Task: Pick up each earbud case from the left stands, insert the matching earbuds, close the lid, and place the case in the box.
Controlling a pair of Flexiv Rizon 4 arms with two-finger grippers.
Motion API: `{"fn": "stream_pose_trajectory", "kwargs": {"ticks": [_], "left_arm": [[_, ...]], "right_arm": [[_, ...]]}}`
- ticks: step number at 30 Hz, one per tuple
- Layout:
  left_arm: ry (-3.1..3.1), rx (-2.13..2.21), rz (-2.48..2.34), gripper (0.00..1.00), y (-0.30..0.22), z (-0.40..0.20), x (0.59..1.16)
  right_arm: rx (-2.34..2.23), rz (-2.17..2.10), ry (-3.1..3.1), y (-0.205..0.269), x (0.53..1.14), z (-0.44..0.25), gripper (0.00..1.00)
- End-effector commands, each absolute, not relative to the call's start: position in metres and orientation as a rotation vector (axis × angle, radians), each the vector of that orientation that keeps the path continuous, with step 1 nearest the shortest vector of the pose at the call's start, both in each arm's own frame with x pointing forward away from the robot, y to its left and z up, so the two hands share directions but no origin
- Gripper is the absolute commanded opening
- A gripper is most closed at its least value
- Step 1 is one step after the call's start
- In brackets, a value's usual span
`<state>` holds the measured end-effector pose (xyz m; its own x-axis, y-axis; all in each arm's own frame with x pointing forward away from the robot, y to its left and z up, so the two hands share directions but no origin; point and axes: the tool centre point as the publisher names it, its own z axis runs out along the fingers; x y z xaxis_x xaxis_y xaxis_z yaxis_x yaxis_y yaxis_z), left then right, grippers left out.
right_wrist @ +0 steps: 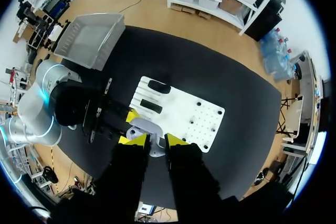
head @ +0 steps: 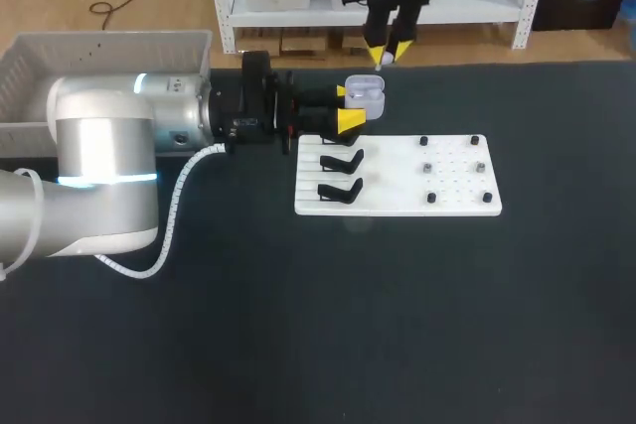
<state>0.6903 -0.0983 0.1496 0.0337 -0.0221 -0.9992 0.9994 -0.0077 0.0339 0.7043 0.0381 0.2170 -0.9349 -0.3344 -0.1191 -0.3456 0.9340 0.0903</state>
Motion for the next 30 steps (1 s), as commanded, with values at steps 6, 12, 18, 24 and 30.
{"fn": "stream_pose_trajectory", "kwargs": {"ticks": [6,12,18,24,30], "left_arm": [[1.164,1.211,-1.195,0.00,-0.0987,0.1490,0.6889],[1.164,1.211,-1.195,0.00,-0.0987,0.1490,0.6889],[1.164,1.211,-1.195,0.00,-0.0987,0.1490,0.6889],[1.164,1.211,-1.195,0.00,-0.0987,0.1490,0.6889],[1.164,1.211,-1.195,0.00,-0.0987,0.1490,0.6889]], "right_arm": [[-0.532,0.163,3.034,0.0444,0.7055,0.2138,0.00],[-0.521,0.149,3.034,0.0466,0.7025,0.2144,0.00],[-0.498,0.146,3.029,0.0456,0.7020,0.2147,0.00],[-0.498,0.146,3.029,0.0456,0.7020,0.2147,0.00],[-0.498,0.146,3.029,0.0456,0.7020,0.2147,0.00]]}}
